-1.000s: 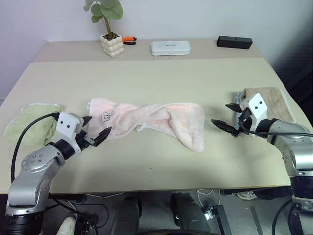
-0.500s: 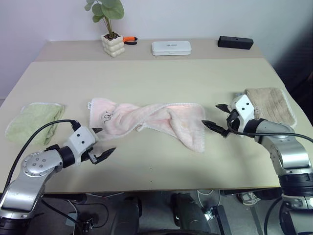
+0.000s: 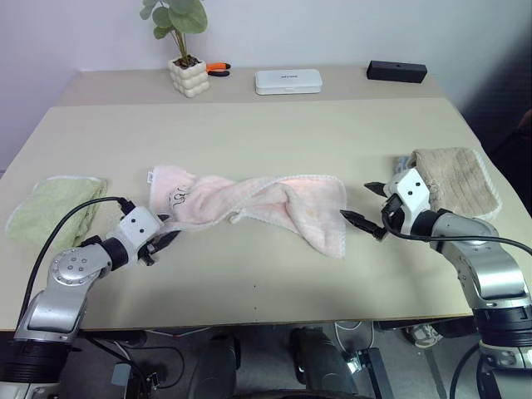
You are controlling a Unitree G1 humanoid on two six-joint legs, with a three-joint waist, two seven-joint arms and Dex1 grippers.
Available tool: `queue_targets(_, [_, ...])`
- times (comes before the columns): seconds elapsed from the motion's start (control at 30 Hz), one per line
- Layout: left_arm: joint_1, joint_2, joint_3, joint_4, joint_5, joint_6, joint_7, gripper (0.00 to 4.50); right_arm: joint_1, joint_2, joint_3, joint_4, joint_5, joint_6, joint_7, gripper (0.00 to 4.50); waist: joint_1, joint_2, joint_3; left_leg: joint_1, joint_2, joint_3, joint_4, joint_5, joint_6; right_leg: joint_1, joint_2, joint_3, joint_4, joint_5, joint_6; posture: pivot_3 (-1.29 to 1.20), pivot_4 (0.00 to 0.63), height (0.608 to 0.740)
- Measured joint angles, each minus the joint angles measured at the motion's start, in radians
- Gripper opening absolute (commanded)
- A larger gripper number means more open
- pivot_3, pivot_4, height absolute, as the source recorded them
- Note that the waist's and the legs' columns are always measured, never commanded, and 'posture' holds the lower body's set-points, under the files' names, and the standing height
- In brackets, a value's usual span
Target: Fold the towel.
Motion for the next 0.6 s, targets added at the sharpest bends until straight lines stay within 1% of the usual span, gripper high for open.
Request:
queue_targets(0.03, [0.001, 0.001, 0.000, 0.002, 0.001, 0.000, -0.001, 0.03, -0.010, 0.007, 0.000, 0.000, 0.002, 0.005, -0.001, 4.50, 0.000, 0.000, 0.000, 0.000, 0.000, 0.000, 0.000, 0.000, 0.000, 0.000, 0.000, 0.000, 0.000, 0.000, 0.000, 0.00, 0.150, 0.737])
queue_targets(0.13, [0.000, 0.005, 0.003, -0.002, 0.000, -0.002, -0.005, 0.03, -0.084, 0.026, 0.030, 0.027, -0.005, 0.015, -0.005, 4.50, -0.001, 0.000, 0.000, 0.000, 0.000, 0.000, 0.000, 0.000, 0.000, 0.000, 0.000, 0.000, 0.000, 0.000, 0.000, 0.00, 0.150, 0.737])
queue_targets(0.27, [0.006, 0.008, 0.011, -0.018, 0.004, 0.007, 0.000, 0.03, -0.235, 0.092, 0.085, 0.190, -0.043, 0.042, -0.033, 4.50, -0.001, 0.000, 0.000, 0.000, 0.000, 0.000, 0.000, 0.000, 0.000, 0.000, 0.000, 0.000, 0.000, 0.000, 0.000, 0.00, 0.150, 0.737])
queue_targets(0.43, [0.036, 0.006, 0.019, -0.097, 0.004, 0.050, 0.006, 0.03, -0.443, 0.167, 0.124, 0.525, -0.101, 0.036, -0.064, 4.50, 0.000, 0.000, 0.000, -0.001, 0.000, 0.000, -0.001, 0.000, 0.000, -0.001, 0.000, 0.000, 0.000, 0.000, 0.000, 0.00, 0.150, 0.737])
queue_targets(0.57, [0.049, 0.006, 0.023, -0.144, 0.004, 0.092, 0.017, 0.03, -0.511, 0.207, 0.159, 0.708, -0.152, -0.023, -0.066, 4.50, 0.001, 0.000, 0.000, -0.001, 0.000, 0.000, -0.001, 0.000, 0.000, -0.001, 0.000, -0.001, 0.000, 0.000, 0.000, 0.00, 0.150, 0.737])
queue_targets(0.6, [0.050, 0.006, 0.026, -0.156, 0.004, 0.100, 0.021, 0.01, -0.517, 0.213, 0.162, 0.743, -0.161, -0.036, -0.066, 4.25, 0.001, 0.000, 0.000, -0.001, 0.000, 0.000, -0.001, 0.000, 0.000, -0.001, 0.000, -0.001, 0.000, 0.000, 0.000, 0.00, 0.150, 0.737])
